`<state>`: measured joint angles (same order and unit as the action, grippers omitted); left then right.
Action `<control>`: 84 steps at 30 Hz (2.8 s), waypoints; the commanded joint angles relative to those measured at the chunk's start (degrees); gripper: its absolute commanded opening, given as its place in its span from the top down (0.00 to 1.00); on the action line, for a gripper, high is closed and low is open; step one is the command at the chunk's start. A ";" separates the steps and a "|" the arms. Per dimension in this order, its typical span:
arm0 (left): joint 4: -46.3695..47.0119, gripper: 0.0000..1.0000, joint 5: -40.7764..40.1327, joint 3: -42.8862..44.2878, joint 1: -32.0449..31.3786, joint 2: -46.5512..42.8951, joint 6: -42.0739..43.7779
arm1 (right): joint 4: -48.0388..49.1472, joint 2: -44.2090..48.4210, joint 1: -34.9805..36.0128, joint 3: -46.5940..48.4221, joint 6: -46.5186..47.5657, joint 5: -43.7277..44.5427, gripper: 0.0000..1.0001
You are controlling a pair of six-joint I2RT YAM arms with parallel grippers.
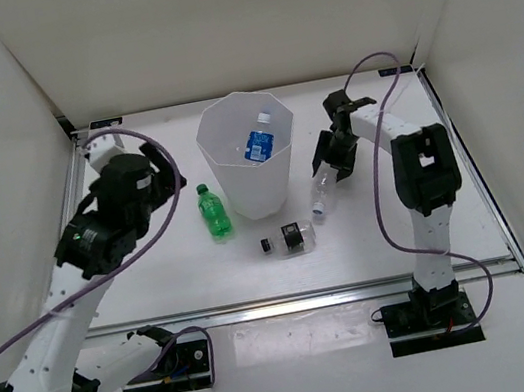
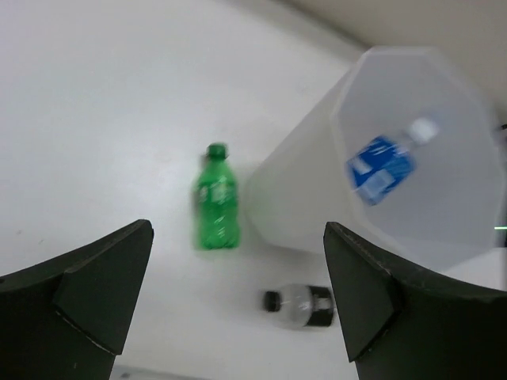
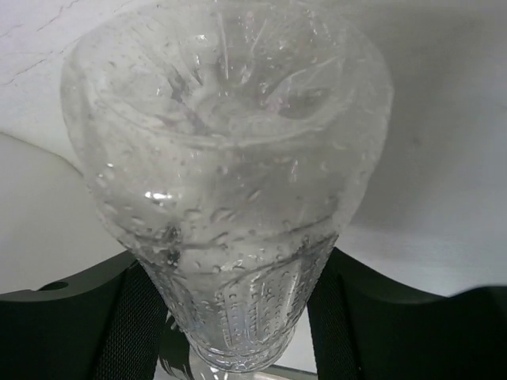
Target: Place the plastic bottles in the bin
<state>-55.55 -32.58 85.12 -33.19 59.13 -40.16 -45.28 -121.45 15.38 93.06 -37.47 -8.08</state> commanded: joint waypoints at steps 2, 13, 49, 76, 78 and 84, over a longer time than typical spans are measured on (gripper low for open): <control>-0.97 0.00 -2.31 -9.36 2.42 -0.69 -6.58 | -3.58 15.17 -0.52 0.28 2.67 6.49 0.54; 3.61 0.00 -0.12 -28.08 4.98 -1.04 -22.59 | -5.54 26.44 11.31 37.44 11.97 24.24 0.52; 31.37 0.00 14.11 -30.10 6.03 28.04 -10.02 | -2.71 38.74 28.83 19.45 22.36 31.55 0.00; 28.66 0.48 19.58 -28.54 16.05 3.54 -12.31 | -3.77 41.12 21.81 11.71 15.77 25.05 0.00; 28.65 0.48 18.78 -22.22 16.05 1.95 -11.35 | -3.77 41.12 21.01 10.57 14.19 23.02 0.00; 28.65 0.47 19.13 -0.09 9.03 10.90 -0.46 | -4.29 42.35 17.49 4.52 10.32 19.06 0.00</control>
<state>-26.61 -13.76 76.82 -20.56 65.65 -46.96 -49.82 -80.90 34.06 99.94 -24.27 13.82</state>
